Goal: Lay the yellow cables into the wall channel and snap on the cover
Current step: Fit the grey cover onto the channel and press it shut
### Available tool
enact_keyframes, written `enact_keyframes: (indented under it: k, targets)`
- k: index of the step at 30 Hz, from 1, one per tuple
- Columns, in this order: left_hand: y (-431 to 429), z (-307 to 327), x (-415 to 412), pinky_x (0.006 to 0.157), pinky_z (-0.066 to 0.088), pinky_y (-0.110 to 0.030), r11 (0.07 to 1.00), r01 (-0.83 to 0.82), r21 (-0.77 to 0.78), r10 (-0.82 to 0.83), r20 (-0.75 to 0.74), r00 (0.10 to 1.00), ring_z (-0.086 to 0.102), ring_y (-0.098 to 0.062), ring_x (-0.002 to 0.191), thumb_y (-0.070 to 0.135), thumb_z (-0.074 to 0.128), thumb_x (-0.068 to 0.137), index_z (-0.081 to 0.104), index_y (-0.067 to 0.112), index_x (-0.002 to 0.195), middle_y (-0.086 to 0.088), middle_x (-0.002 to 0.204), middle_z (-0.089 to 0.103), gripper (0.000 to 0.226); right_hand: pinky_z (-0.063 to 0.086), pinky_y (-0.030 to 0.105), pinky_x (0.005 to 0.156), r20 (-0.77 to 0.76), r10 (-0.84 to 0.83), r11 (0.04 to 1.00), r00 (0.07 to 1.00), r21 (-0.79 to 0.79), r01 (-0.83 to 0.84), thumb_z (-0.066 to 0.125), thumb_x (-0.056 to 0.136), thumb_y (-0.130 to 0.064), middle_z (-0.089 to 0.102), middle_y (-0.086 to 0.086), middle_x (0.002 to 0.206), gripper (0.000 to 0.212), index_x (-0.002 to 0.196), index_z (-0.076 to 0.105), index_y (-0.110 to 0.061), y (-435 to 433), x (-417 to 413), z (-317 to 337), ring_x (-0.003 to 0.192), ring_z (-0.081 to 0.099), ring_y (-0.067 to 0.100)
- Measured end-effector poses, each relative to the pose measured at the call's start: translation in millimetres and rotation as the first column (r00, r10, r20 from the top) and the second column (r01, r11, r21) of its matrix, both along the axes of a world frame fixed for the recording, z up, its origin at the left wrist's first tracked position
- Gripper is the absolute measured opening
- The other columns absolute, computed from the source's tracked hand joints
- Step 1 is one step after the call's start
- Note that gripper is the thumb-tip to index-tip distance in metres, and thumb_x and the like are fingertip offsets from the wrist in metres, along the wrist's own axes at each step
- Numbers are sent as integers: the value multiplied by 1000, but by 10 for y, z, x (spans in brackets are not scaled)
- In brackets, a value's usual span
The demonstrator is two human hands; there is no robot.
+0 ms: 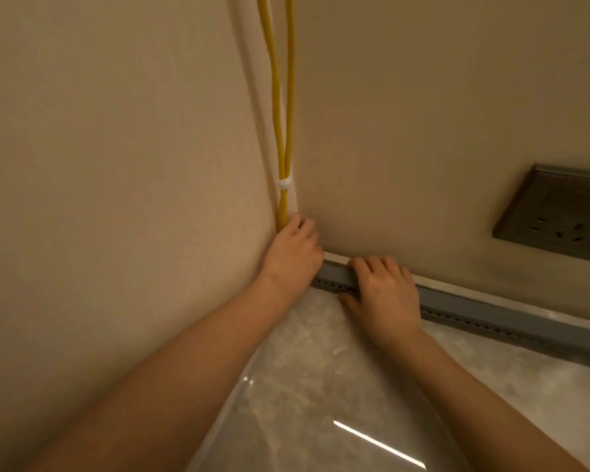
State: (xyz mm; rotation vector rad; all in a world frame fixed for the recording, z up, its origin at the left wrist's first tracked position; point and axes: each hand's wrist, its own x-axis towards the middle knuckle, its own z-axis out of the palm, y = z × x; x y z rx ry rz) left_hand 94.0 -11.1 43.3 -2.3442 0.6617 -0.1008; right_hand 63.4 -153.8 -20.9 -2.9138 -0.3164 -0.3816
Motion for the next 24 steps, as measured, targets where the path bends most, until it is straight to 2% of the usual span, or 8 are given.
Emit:
enact_keyframes:
  k: [3,6,8,12,17,21,24]
  targets:
    - [-99,39,125,106,22,-43,997,-77,6,78,-22,997,37,-31,119,22,43,91,59,14,117,-8,117,59,32,41,38,74,42,9,999,999,-46,-7,68,77,-37,63,10,94,33,96,61,-11,-42,66,-56,90,55,32]
    - [-228,70,199,103,24,-40,988,-156,12,156,-21,987,37,-29,122,20,39,94,57,17,122,-4,124,58,33,46,38,63,78,30,997,996,-75,-24,77,69,-34,63,12,79,32,82,63,-8,-97,96,-49,76,58,32]
    - [-279,98,277,99,28,-38,988,-152,23,152,-12,988,39,-29,122,16,37,95,55,17,124,-3,126,57,34,46,36,59,102,46,995,994,-89,-37,81,66,-33,62,11,74,34,79,64,-7,-125,106,-43,71,58,31]
    - [-258,117,405,94,37,-38,990,-140,23,142,-147,979,45,-29,120,9,41,95,55,12,122,-8,128,55,31,47,34,58,143,82,992,986,-102,-68,81,65,-34,62,10,72,35,79,64,-7,-185,108,-58,70,57,30]
    - [-275,111,430,94,40,-40,969,-236,76,248,-304,920,44,-31,122,4,42,95,54,6,123,-13,130,50,31,47,35,57,162,102,992,981,-89,-89,82,64,-31,61,12,72,35,79,64,-5,-263,135,-40,70,57,31]
    - [-301,184,446,91,45,-39,979,-204,18,199,-327,924,49,-33,118,-4,36,94,55,-1,118,-18,126,52,30,48,37,61,152,93,995,984,-45,-87,82,65,-27,62,14,74,33,80,64,-4,-310,168,-14,74,58,33]
    - [-302,214,453,86,45,-34,985,-174,-4,161,-355,921,53,-31,114,-4,40,93,56,-1,117,-18,124,55,29,48,39,64,145,95,995,985,-5,-95,82,66,-23,60,16,76,32,77,60,-3,-317,198,15,77,57,33]
